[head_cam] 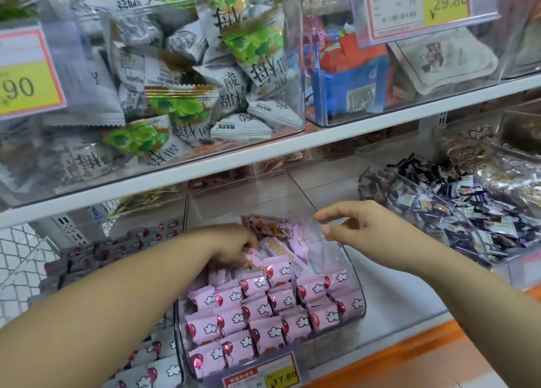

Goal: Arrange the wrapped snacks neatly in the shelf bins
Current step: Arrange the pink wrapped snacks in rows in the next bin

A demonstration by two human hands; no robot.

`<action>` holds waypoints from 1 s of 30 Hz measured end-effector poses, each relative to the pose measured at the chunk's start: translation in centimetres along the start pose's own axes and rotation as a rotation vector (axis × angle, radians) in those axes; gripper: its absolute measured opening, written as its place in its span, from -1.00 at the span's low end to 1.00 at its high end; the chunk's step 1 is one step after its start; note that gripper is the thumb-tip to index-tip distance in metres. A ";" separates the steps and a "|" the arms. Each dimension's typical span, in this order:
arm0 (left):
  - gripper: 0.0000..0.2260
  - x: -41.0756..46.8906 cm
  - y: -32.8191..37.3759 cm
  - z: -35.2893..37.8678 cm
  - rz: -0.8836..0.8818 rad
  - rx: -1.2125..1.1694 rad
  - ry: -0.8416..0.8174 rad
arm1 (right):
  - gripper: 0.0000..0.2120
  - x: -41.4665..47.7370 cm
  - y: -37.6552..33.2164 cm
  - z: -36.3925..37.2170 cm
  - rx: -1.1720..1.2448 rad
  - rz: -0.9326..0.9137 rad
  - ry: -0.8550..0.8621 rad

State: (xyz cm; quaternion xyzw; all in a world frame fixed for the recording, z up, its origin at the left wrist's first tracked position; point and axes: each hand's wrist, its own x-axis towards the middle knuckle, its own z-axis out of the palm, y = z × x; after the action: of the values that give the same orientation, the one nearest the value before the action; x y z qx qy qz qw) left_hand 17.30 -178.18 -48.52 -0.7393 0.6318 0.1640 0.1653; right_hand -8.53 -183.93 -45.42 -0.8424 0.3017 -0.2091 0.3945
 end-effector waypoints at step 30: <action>-0.55 -5.5 7.5 -3.0 0.211 -0.416 0.060 | -0.76 -0.3 0.2 0.1 0.008 0.013 -0.027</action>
State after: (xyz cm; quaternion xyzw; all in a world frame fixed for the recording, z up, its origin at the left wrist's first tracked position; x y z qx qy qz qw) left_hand 9.19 -175.75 -43.63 -0.6918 0.6629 0.2849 -0.0273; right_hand -8.76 -183.80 -45.63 -0.8415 0.3011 -0.1962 0.4035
